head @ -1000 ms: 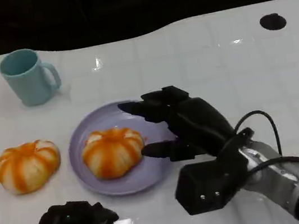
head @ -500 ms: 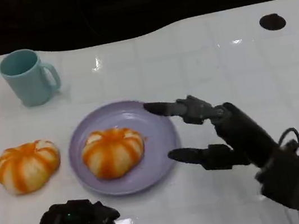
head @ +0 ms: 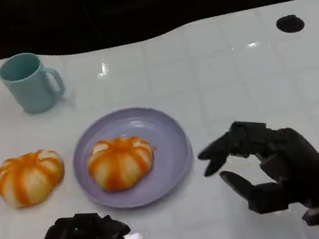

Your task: Grasp the bread from the table and place it into the plate.

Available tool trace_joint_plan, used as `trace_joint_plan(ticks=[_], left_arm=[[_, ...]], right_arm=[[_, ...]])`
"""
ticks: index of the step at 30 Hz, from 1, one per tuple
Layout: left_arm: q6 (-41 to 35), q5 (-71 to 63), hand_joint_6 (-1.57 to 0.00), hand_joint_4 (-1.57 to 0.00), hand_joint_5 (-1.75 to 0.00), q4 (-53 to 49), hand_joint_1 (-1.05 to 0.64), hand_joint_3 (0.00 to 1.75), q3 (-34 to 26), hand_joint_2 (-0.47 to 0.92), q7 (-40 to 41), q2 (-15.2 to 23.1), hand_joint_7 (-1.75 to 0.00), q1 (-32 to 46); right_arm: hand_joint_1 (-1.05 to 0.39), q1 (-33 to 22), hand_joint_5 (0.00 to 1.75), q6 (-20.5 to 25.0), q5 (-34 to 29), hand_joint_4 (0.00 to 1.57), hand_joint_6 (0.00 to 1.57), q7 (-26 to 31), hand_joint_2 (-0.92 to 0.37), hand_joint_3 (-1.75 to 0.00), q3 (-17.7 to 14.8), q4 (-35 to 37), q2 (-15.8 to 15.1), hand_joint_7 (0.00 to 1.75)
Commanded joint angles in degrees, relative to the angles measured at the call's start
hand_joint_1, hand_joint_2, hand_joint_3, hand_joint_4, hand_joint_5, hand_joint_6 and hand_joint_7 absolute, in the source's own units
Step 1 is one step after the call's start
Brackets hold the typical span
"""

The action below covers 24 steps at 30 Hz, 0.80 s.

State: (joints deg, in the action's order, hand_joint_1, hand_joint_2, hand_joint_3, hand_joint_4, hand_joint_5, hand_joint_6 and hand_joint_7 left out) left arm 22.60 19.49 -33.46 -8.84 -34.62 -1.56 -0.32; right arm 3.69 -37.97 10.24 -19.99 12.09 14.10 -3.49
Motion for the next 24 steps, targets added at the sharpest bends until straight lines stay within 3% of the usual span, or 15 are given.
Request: trace_joint_plan(ticks=[1,6,15,24], left_arm=[[-0.51,0.05,-1.57,-0.77,-1.65,1.02,-1.05,0.00,-0.02,0.81,0.25,0.45,-0.20,0.93],[-1.40,0.45,-1.57,-0.78,-1.65,1.76,-1.04,0.00,-0.06,0.80,0.26,0.12,-0.18,1.45],[-0.52,0.26,-1.57,-0.79,-1.64,1.72,-1.04,0.00,-0.21,0.80,-0.26,0.16,-0.19,2.37],[-0.61,0.28,-1.57,-0.78,-1.64,1.35,-1.05,0.00,-0.51,0.81,-0.48,0.80,-0.18,2.12]], right_arm=[[-0.22,-3.17,1.54,0.44,1.94,0.80,0.74,-1.02,-0.44,-1.24,-1.89,-2.54,-0.29,1.32],[-0.23,-6.23,1.73,0.84,3.21,0.83,0.78,-2.10,-0.50,-1.20,-3.44,-3.65,-0.27,1.50],[-0.23,-11.61,1.75,-1.83,4.60,0.83,0.75,-4.36,-0.50,-1.17,-5.43,-3.28,0.42,1.58],[-0.21,-11.56,1.75,-4.60,4.33,0.84,0.74,-4.86,-0.45,-1.25,-6.75,-0.26,2.13,1.61]])
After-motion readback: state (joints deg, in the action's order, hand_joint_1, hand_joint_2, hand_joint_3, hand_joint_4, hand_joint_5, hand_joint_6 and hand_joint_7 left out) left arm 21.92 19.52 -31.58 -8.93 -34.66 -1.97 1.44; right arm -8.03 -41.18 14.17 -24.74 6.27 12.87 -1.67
